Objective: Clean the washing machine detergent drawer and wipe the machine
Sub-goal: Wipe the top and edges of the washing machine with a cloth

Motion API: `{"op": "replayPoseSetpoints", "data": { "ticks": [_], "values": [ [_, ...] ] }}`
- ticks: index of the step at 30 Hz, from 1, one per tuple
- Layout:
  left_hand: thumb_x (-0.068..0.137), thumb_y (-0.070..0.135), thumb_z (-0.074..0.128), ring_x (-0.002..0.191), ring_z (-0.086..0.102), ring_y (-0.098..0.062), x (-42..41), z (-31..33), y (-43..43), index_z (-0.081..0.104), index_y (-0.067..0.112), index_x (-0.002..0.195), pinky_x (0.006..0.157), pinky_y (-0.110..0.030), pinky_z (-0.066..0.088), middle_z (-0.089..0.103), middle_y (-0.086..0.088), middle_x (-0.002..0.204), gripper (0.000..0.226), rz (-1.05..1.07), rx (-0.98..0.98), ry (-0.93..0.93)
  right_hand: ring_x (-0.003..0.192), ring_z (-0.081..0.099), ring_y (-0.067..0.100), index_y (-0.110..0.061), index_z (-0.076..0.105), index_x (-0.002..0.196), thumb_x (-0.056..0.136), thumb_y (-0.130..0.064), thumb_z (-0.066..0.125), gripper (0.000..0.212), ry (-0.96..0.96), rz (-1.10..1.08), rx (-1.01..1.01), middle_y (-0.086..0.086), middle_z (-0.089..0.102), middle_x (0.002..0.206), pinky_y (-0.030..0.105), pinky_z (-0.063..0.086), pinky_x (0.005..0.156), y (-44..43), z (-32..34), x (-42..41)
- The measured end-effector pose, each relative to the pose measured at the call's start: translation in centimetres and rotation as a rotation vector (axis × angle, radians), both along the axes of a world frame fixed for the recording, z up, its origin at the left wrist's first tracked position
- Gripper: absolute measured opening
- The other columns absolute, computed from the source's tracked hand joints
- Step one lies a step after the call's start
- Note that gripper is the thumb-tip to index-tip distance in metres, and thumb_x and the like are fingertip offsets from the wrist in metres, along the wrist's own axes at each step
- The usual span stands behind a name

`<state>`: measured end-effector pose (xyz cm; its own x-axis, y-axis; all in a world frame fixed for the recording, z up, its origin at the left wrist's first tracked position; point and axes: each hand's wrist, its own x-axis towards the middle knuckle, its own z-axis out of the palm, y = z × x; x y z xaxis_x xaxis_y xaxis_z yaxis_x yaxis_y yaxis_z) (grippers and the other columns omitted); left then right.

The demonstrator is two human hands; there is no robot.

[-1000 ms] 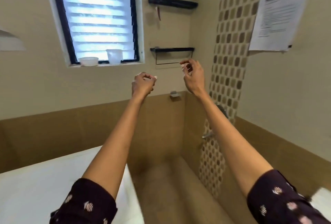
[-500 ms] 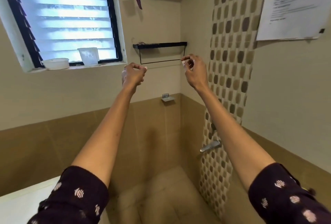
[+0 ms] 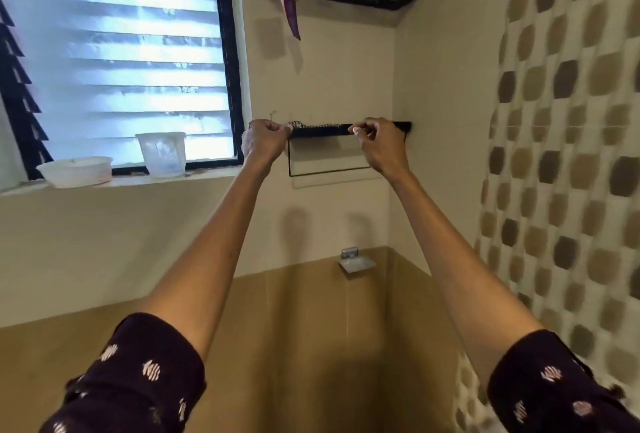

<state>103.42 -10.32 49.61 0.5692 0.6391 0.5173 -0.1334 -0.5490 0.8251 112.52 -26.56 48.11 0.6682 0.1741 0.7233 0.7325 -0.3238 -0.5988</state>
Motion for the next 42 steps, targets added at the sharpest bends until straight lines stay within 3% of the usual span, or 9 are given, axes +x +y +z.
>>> {"op": "replayPoseSetpoints", "data": {
  "ticks": [6, 9, 15, 20, 25, 28, 32, 35, 42],
  "values": [
    [0.089, 0.028, 0.061, 0.075, 0.058, -0.018, 9.8, 0.3, 7.2, 0.052, 0.02, 0.057, 0.074, -0.029, 0.047, 0.057, 0.0, 0.069, 0.034, 0.135, 0.054, 0.037, 0.081, 0.058, 0.006, -0.008, 0.07, 0.105, 0.093, -0.017, 0.055, 0.021, -0.008, -0.008, -0.087, 0.006, 0.069, 0.104, 0.013, 0.037, 0.067, 4.9, 2.0, 11.6],
    [0.088, 0.037, 0.06, 0.103, 0.058, -0.027, 15.5, 1.6, 9.9, 0.058, 0.018, 0.059, 0.093, -0.041, 0.045, 0.061, -0.004, 0.086, 0.034, 0.213, 0.104, 0.064, 0.098, 0.062, 0.02, -0.009, 0.066, 0.112, 0.092, -0.018, 0.056, 0.024, 0.005, -0.025, -0.1, 0.01, 0.068, 0.107, 0.018, 0.04, 0.078, 8.0, 3.5, 17.5],
    [0.085, 0.053, 0.057, 0.136, 0.025, -0.033, 24.2, 5.3, 11.7, 0.059, 0.008, 0.116, 0.108, -0.051, 0.022, 0.039, -0.013, 0.143, 0.055, 0.388, 0.34, 0.384, 0.105, 0.059, 0.031, 0.006, 0.06, 0.109, 0.089, -0.025, 0.06, 0.036, 0.085, -0.121, -0.333, 0.018, 0.064, 0.113, 0.028, 0.046, 0.079, 13.1, 6.8, 25.7],
    [0.085, 0.053, 0.055, 0.131, 0.03, -0.032, 29.0, 6.4, 12.8, 0.049, 0.011, 0.126, 0.109, -0.048, 0.019, 0.046, -0.012, 0.136, 0.059, 0.372, 0.511, 0.763, 0.11, 0.057, 0.031, 0.004, 0.056, 0.113, 0.086, -0.033, 0.065, 0.048, 0.221, -0.162, -0.622, 0.018, 0.06, 0.119, 0.028, 0.037, 0.073, 15.1, 7.6, 29.1],
    [0.092, 0.024, 0.051, 0.125, 0.037, -0.034, 30.2, 6.0, 12.6, 0.051, 0.007, 0.113, 0.107, -0.05, 0.021, 0.051, -0.015, 0.126, 0.028, 0.368, 0.542, 0.763, 0.098, 0.062, 0.029, 0.005, 0.064, 0.102, 0.08, -0.016, 0.07, 0.031, 0.162, -0.143, -0.529, 0.014, 0.066, 0.1, 0.026, 0.041, 0.068, 16.3, 7.1, 30.8],
    [0.09, 0.017, 0.051, 0.111, 0.053, -0.032, 29.9, 6.0, 13.0, 0.054, 0.007, 0.089, 0.103, -0.046, 0.034, 0.061, -0.014, 0.112, 0.01, 0.323, 0.47, 0.524, 0.096, 0.063, 0.024, -0.003, 0.068, 0.1, 0.084, -0.016, 0.065, 0.021, 0.038, -0.032, -0.227, 0.01, 0.067, 0.106, 0.022, 0.042, 0.072, 16.8, 7.5, 30.2],
    [0.095, 0.015, 0.045, 0.087, 0.058, -0.021, 27.1, 6.3, 12.7, 0.051, 0.006, 0.111, 0.071, -0.032, 0.049, 0.062, -0.011, 0.107, 0.019, 0.061, 0.226, -0.081, 0.096, 0.059, 0.016, -0.019, 0.049, 0.089, 0.091, -0.016, 0.057, 0.008, -0.017, 0.338, 0.22, 0.005, 0.063, 0.108, 0.026, 0.049, 0.08, 16.2, 8.6, 26.8],
    [0.091, -0.001, 0.04, 0.073, 0.053, -0.006, 23.8, 6.9, 12.3, 0.038, 0.011, 0.099, 0.065, -0.028, 0.047, 0.056, -0.004, 0.09, 0.014, -0.155, 0.128, -0.454, 0.086, 0.062, 0.015, -0.025, 0.043, 0.085, 0.09, -0.001, 0.049, 0.025, -0.126, 0.527, 0.417, 0.008, 0.064, 0.093, 0.026, 0.05, 0.069, 15.4, 8.8, 23.1],
    [0.092, -0.001, 0.041, 0.072, 0.057, 0.002, 11.0, 7.3, 9.4, 0.039, 0.011, 0.101, 0.063, -0.015, 0.044, 0.059, -0.007, 0.091, 0.016, -0.1, 0.229, -0.777, 0.108, 0.058, 0.025, -0.002, 0.03, 0.132, 0.091, -0.006, 0.046, 0.045, -0.252, 0.609, 0.562, 0.02, 0.058, 0.116, 0.039, 0.05, 0.096, 14.4, 9.4, 10.1]
  ]
}}
